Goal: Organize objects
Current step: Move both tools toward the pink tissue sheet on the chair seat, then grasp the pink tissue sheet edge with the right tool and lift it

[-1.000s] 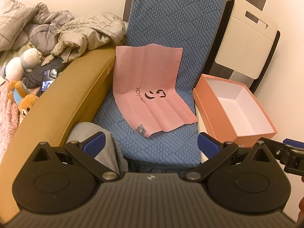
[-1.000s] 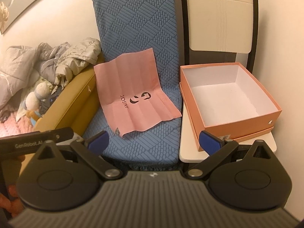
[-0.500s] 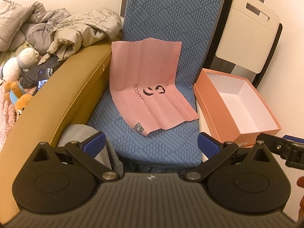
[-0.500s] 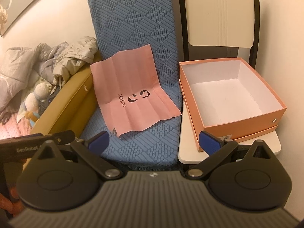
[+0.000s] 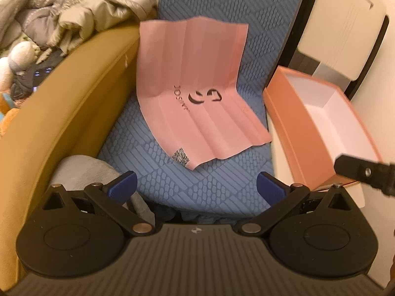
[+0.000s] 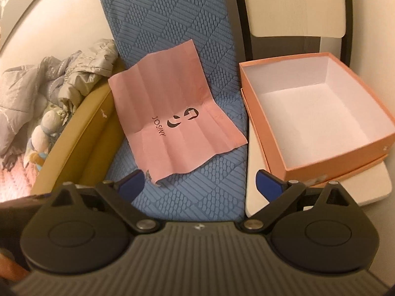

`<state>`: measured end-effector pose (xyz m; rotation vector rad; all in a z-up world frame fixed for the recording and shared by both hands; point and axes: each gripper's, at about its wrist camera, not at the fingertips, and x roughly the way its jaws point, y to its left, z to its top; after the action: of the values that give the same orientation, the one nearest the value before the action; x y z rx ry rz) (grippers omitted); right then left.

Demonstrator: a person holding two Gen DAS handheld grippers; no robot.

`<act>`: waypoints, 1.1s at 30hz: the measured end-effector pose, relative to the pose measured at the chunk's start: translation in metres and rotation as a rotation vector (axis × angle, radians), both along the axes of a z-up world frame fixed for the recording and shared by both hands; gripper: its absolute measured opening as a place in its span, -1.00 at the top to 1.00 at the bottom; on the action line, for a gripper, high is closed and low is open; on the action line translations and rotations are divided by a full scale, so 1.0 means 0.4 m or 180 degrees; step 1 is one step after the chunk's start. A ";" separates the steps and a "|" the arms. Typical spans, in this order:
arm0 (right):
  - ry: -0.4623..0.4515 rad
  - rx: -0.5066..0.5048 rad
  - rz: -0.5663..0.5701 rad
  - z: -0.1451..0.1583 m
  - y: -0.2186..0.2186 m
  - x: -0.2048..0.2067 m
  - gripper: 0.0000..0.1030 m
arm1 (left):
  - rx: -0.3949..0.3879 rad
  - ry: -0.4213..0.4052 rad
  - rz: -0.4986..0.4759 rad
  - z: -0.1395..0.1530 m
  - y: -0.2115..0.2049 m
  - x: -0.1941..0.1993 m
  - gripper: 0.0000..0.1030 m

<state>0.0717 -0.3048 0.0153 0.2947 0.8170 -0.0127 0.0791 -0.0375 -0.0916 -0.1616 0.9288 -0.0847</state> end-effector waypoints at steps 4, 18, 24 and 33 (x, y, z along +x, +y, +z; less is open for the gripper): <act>0.0140 0.0226 -0.0020 -0.055 -0.006 0.077 -0.45 | 0.0086 0.0101 -0.0053 -0.061 -0.010 0.059 -1.00; 0.0578 0.0733 -0.0243 -0.264 0.001 0.297 0.27 | 0.0234 0.0305 -0.0337 -0.245 -0.049 0.228 -1.00; 0.0714 0.1020 -0.0419 -0.356 -0.028 0.349 0.27 | 0.0375 0.0362 -0.0498 -0.298 -0.098 0.270 -0.88; 0.0779 0.1468 -0.0627 -0.458 -0.057 0.380 0.25 | 0.0747 0.0393 -0.0538 -0.375 -0.146 0.273 -0.22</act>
<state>0.2236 -0.3274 -0.1680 0.8209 1.0277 -0.0457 0.1882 -0.0959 -0.2416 0.1307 1.0669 -0.1221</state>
